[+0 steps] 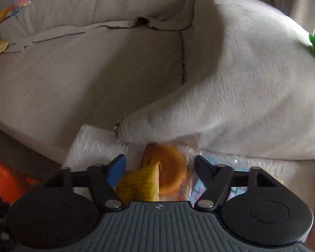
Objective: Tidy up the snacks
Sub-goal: 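Reach the right tool into the snack pile and grasp the wrapped mooncake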
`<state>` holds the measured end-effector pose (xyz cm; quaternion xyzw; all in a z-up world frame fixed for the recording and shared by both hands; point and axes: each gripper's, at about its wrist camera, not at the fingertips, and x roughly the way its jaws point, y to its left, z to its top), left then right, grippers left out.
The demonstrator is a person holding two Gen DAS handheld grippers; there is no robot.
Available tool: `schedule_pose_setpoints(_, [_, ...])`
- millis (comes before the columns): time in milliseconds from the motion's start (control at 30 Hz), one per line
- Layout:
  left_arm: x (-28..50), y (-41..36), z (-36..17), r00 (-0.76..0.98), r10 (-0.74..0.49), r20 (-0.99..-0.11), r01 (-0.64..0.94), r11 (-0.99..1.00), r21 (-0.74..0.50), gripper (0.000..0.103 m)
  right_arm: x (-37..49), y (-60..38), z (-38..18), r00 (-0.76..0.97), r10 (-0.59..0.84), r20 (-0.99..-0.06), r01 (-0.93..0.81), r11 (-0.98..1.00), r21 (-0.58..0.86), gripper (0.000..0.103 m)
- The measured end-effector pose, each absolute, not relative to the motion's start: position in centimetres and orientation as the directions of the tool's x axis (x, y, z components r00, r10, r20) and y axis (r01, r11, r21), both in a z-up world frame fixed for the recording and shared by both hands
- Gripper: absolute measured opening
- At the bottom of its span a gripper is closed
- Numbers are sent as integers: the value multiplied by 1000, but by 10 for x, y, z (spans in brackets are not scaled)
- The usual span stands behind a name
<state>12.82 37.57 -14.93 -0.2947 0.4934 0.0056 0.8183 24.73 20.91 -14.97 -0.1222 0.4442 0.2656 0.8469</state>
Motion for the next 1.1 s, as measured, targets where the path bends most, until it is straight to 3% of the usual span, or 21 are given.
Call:
schedule_pose_setpoints(100, [130, 368, -152, 494, -331, -804, -264, 824, -502, 16, 220, 191, -145, 430, 343, -835, -574, 818, 41, 51])
schedule_pose_setpoints(233, [130, 354, -148, 457, -378, -805, -211, 833, -511, 16, 179, 163, -134, 452, 286, -845, -550, 835, -12, 55])
schedule_pose_setpoints(333, [125, 347, -142, 434, -317, -844, -215, 873, -438, 16, 167, 143, -124, 472, 287, -833, -521, 854, -1, 72])
schedule_pose_setpoints(400, [118, 347, -136, 428, -282, -859, -225, 887, -403, 16, 169, 146, -117, 494, 317, -810, -538, 843, 1, 96])
schedule_pose_setpoints(567, [103, 358, -131, 428, -253, -868, -255, 888, -384, 16, 209, 190, -132, 529, 288, -798, -482, 876, -3, 98])
schedule_pose_setpoints(700, [93, 368, -130, 426, -267, -865, -266, 877, -401, 16, 243, 233, -160, 477, 81, -875, -432, 889, -154, 99])
schedule_pose_setpoints(767, [88, 371, -129, 436, -268, -859, -269, 872, -409, 16, 239, 236, -158, 510, 97, -855, -449, 878, -168, 91])
schedule_pose_setpoints(833, [85, 373, -129, 443, -273, -854, -275, 865, -419, 16, 232, 235, -151, 513, 132, -848, -479, 864, -156, 74])
schedule_pose_setpoints(867, [85, 372, -129, 442, -277, -853, -278, 862, -424, 16, 229, 233, -146, 506, 155, -848, -499, 855, -141, 56])
schedule_pose_setpoints(900, [85, 372, -129, 440, -279, -853, -278, 861, -425, 16, 225, 230, -141, 498, 166, -851, -507, 852, -131, 51])
schedule_pose_setpoints(1100, [89, 355, -115, 440, -316, -840, -218, 870, -442, 16, 198, 175, -106, 465, 175, -868, -472, 878, -76, 50])
